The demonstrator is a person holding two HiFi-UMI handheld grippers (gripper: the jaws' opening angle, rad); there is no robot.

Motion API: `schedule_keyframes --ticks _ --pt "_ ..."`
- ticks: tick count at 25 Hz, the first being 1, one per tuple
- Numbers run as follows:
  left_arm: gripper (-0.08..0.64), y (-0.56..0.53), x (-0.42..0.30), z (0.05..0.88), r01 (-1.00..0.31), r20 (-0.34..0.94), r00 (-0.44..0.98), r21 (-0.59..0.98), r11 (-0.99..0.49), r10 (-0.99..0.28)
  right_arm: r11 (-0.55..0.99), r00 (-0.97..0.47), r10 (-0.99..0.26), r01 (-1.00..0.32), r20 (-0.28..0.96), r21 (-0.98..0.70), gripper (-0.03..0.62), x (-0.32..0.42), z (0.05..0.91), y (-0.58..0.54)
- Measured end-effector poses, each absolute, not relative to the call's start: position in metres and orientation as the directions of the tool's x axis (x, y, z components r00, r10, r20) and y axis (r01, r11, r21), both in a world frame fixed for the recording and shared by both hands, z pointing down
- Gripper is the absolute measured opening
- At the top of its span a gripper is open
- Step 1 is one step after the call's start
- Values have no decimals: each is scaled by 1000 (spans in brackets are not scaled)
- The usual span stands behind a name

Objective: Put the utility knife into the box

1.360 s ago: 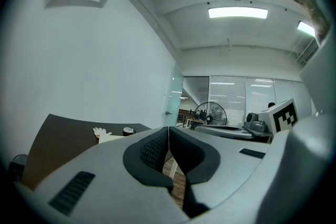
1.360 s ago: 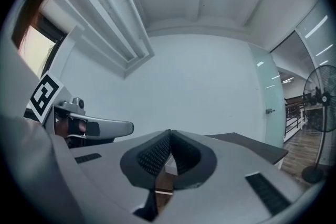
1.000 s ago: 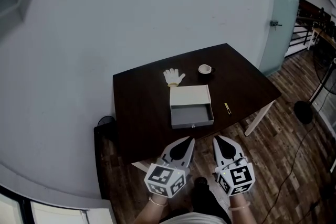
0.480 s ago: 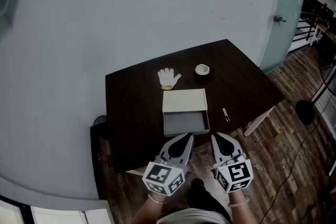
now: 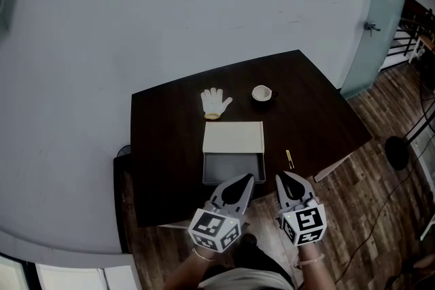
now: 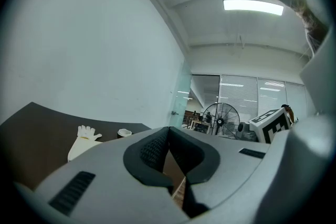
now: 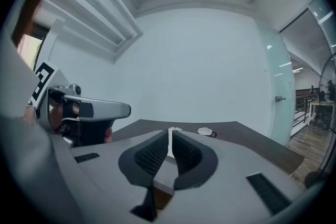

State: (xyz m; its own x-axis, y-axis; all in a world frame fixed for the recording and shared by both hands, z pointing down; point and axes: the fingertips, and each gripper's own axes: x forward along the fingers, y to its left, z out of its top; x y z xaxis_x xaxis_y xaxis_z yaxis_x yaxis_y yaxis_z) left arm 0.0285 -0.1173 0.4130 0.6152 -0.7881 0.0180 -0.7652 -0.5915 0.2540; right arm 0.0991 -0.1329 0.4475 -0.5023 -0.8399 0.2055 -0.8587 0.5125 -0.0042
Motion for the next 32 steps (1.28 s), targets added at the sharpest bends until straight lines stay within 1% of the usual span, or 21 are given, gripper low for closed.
schedule_keyframes --ticks 3,14,27,32 --pt "18 -131 39 421 -768 30 615 251 -590 -788 524 -511 -825 -851 243 -10 31 109 460 -151" --pt "18 -168 58 449 -786 55 588 276 -554 -807 570 -532 -786 -821 315 35 41 135 507 -200" --pt "18 -188 64 476 -786 72 579 314 -533 -812 555 -468 -781 -823 413 117 73 164 561 -233" --pt "18 -195 66 485 -778 83 591 322 -540 -802 542 -442 -774 -832 453 115 84 170 581 -241"
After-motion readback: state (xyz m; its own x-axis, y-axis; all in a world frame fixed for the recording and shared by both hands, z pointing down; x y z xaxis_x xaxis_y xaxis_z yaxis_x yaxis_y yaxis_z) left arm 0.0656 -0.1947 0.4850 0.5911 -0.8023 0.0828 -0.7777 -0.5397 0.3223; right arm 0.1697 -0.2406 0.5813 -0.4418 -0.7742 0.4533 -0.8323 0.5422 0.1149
